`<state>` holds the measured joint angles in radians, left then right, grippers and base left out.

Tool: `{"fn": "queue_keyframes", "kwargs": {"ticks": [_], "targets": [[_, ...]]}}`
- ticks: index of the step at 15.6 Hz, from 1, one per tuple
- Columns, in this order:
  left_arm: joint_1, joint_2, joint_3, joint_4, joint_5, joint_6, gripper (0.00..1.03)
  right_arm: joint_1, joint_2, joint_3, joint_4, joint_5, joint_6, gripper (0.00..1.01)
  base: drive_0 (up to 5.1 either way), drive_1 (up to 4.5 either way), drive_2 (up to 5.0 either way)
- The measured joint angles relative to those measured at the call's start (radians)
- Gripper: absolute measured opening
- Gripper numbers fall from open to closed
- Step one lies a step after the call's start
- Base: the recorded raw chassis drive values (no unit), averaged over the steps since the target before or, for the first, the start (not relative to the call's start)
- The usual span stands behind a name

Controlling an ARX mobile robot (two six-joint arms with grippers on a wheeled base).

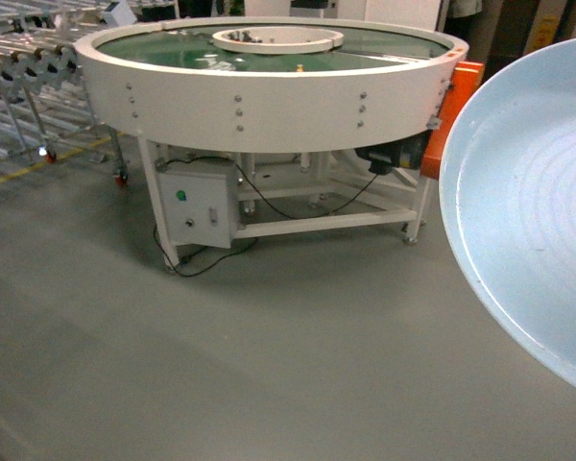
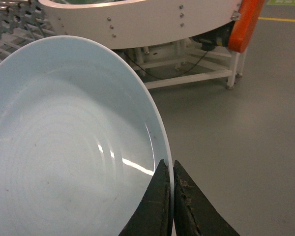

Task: Place blue tray on left shelf second layer neatly

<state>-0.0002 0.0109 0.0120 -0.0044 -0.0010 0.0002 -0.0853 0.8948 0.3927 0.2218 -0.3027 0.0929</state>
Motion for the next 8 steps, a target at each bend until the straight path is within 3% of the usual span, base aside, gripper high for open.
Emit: {"fn": "queue_keyframes", "kwargs": {"ticks": [3, 8], "targets": [[0.000, 0.000, 0.000, 0.000, 0.000, 0.000, 0.98, 0.000, 0.000, 0.000, 0.000, 0.000, 0.000, 0.02, 3.5, -3.23, -4.4], [0.000, 0.000, 0.000, -0.002, 0.000, 0.000, 0.98, 0.001, 0.000, -0.002, 0.002, 0.000, 0.000, 0.02, -1.5, -1.47, -1.5]]}}
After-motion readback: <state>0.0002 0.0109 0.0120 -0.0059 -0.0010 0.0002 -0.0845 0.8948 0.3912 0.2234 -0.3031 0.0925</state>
